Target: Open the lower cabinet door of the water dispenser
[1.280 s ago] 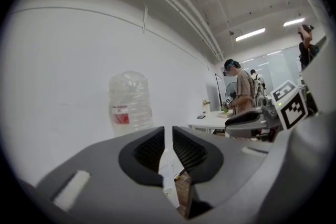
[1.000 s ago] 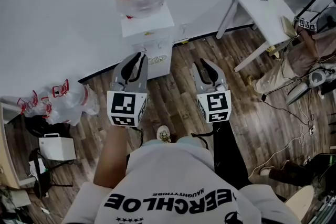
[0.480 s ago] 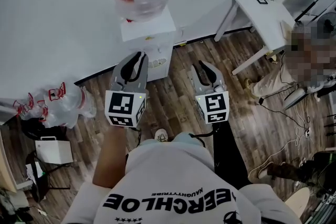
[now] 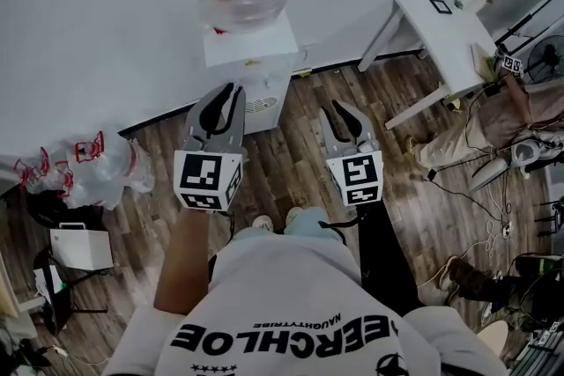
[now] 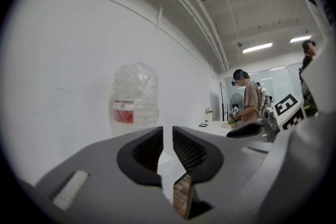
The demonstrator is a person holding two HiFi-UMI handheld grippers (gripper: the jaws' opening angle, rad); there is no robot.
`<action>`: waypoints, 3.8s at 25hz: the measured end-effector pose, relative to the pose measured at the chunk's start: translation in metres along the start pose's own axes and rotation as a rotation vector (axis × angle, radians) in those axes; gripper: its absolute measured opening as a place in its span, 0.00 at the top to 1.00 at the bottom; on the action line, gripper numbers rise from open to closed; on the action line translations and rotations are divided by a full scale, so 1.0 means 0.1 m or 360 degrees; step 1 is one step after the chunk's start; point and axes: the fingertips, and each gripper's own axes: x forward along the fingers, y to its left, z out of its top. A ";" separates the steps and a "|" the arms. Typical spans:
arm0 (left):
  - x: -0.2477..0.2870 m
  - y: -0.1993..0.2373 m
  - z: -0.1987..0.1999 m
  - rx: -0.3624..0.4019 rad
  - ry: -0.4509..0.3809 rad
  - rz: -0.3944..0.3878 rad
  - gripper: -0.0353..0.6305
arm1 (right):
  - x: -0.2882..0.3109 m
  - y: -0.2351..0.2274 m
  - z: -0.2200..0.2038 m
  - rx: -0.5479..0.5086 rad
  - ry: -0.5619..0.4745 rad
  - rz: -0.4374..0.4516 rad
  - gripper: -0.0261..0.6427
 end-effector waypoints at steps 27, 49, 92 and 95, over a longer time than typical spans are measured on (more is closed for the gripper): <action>1.83 0.11 -0.16 0.0010 0.0007 0.0392 0.86 | 1.76 -1.29 -0.22 -0.0111 -0.0065 0.0510 0.86; 2.78 -0.14 -0.39 0.0055 0.0151 0.0415 0.86 | 2.28 -1.87 -0.70 -0.0016 -0.0046 0.0730 0.86; 2.84 -0.63 -2.88 -0.0232 0.0564 -0.0220 0.86 | 2.54 -0.39 -3.45 -0.0005 0.0729 0.0896 0.75; 2.82 -0.62 -3.07 -0.0273 0.0594 -0.0187 0.86 | 2.63 -0.34 -3.58 -0.0017 0.0697 0.0892 0.75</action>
